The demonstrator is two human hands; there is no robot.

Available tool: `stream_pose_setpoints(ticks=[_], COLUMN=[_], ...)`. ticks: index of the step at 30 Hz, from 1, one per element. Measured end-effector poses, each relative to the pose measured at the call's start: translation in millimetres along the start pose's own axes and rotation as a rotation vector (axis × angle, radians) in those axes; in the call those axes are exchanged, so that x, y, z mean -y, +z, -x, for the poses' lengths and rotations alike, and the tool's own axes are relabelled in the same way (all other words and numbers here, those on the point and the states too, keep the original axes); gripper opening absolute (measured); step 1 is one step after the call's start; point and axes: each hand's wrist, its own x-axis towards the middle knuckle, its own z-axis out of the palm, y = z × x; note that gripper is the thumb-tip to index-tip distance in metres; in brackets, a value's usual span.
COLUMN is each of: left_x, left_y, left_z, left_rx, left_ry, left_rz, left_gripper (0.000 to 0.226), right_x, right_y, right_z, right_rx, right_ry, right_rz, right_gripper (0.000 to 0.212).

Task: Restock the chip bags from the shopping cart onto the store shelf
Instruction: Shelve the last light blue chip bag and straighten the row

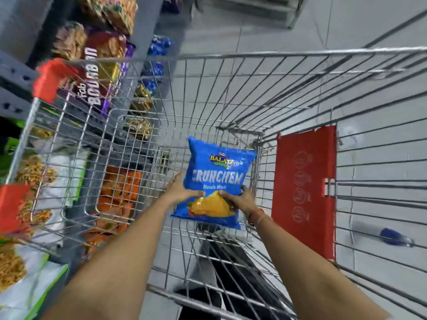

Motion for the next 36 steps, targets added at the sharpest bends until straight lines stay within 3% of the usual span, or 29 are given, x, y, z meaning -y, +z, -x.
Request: stream_pose_setpoints(ticks=[4, 10, 14, 18, 23, 28, 34, 36], left_x=[11, 10, 2, -14, -35, -57, -64, -63], left_y=[10, 4, -14, -42, -90, -138, -196, -214], left_z=[-9, -7, 10, 43, 112, 209, 324, 366], left_rx=[0.126, 0.146, 0.083, 0.042, -0.08, -0.29, -0.663, -0.803], left_ry=[0.056, 0.005, 0.001, 0.098, 0.29, 0.524, 0.68, 0.738], left_rz=[0.165, 0.206, 0.191, 0.201, 0.27, 0.339, 0.382, 0.399], left_gripper=[0.067, 0.075, 0.078, 0.076, 0.075, 0.053, 0.087, 0.084], right_x=[-2, 19, 44, 73, 123, 189, 279, 303], right_y=[4, 7, 13, 19, 31, 51, 89, 106], right_z=[-4, 6, 24, 45, 88, 154, 261, 297], right_rx=[-0.024, 0.016, 0.046, 0.098, 0.106, 0.2, 0.381, 0.425], right_ry=[0.005, -0.064, -0.107, -0.214, -0.401, -0.587, -0.852, -0.946], right_rz=[-0.064, -0.131, -0.173, -0.184, -0.222, -0.232, -0.203, -0.195], right_gripper=[0.046, 0.053, 0.047, 0.043, 0.048, 0.046, 0.038, 0.037])
